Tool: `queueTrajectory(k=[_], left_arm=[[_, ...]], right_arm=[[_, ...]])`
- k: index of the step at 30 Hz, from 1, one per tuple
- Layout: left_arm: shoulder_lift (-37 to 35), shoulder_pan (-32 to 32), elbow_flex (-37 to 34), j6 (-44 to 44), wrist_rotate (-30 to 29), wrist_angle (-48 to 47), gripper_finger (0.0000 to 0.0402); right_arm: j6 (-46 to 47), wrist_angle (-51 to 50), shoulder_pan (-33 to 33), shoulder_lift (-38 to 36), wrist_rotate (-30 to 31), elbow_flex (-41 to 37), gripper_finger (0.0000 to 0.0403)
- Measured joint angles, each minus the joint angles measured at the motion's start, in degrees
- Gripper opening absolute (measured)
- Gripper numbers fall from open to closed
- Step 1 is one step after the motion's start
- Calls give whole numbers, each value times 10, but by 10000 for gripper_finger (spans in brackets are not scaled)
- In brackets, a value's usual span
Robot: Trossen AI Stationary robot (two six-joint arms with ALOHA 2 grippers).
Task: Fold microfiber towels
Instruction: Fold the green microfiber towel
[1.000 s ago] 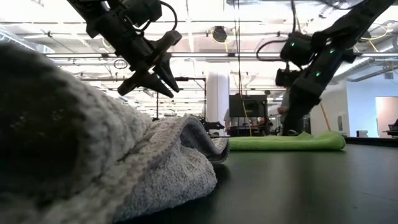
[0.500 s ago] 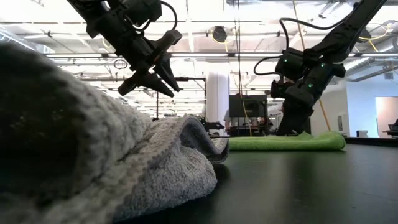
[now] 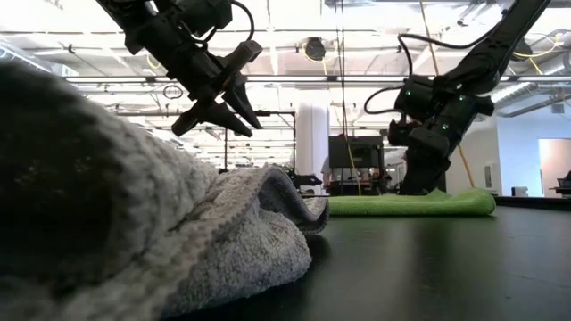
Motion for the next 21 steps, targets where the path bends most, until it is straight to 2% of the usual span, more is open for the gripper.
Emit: queueTrajectory(k=[6, 12, 14, 18, 21], left_arm=[[0, 0, 0, -3, 0, 0, 86], [0, 0, 0, -5, 0, 0, 86], [0, 0, 0, -5, 0, 0, 86], [0, 0, 0, -5, -1, 0, 86], [0, 0, 0, -5, -1, 0, 86]], right_arm=[[5, 56, -1, 37, -2, 0, 84], [6, 52, -10, 37, -2, 0, 79], [6, 50, -10, 37, -2, 0, 66], [1, 54, -10, 37, -2, 0, 14], [-4, 59, -11, 37, 2, 0, 7]])
